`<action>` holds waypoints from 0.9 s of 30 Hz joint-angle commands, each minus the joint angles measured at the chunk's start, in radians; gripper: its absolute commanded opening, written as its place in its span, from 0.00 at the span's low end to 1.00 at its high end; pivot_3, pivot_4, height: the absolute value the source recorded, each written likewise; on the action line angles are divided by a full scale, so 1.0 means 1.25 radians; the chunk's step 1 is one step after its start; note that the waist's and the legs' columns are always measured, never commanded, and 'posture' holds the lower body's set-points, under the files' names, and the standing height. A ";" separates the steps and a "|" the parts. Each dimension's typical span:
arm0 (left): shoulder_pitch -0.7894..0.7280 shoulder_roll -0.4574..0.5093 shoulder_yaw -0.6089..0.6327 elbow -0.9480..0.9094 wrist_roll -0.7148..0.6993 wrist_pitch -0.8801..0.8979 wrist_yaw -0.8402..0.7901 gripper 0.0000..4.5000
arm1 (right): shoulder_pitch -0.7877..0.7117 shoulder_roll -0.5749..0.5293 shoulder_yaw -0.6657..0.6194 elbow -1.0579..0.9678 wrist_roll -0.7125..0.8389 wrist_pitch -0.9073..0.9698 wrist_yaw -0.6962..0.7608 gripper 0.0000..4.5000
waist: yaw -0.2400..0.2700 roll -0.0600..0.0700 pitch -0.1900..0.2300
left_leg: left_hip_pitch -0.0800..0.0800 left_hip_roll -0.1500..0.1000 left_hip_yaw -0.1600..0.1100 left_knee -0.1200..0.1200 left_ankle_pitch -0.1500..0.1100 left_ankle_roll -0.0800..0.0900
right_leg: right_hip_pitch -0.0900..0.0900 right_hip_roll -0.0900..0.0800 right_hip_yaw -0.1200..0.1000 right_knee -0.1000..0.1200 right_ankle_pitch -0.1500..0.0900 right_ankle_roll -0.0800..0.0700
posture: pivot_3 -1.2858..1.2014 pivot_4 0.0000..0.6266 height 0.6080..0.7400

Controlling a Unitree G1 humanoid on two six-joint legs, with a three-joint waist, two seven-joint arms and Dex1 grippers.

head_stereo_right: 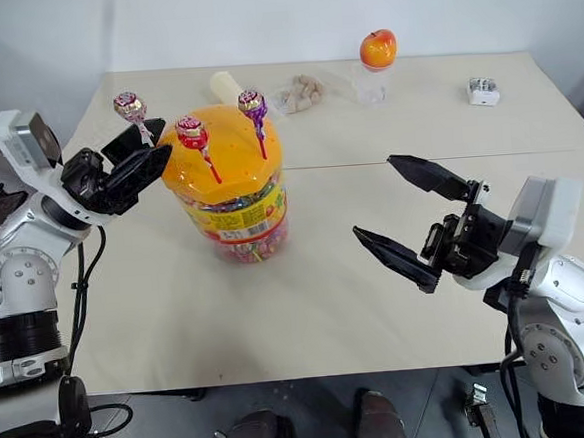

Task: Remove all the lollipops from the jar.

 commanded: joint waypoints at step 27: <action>0.445 0.372 0.208 -0.119 0.033 0.481 0.306 0.01 | -0.091 -0.059 0.143 0.078 -0.045 -0.020 0.337 1.00 | -0.031 -0.003 0.002 | 0.001 0.001 -0.001 -0.004 -0.001 -0.001 | -0.001 0.001 0.000 0.000 0.000 0.000 | 0.52 0.24 1.00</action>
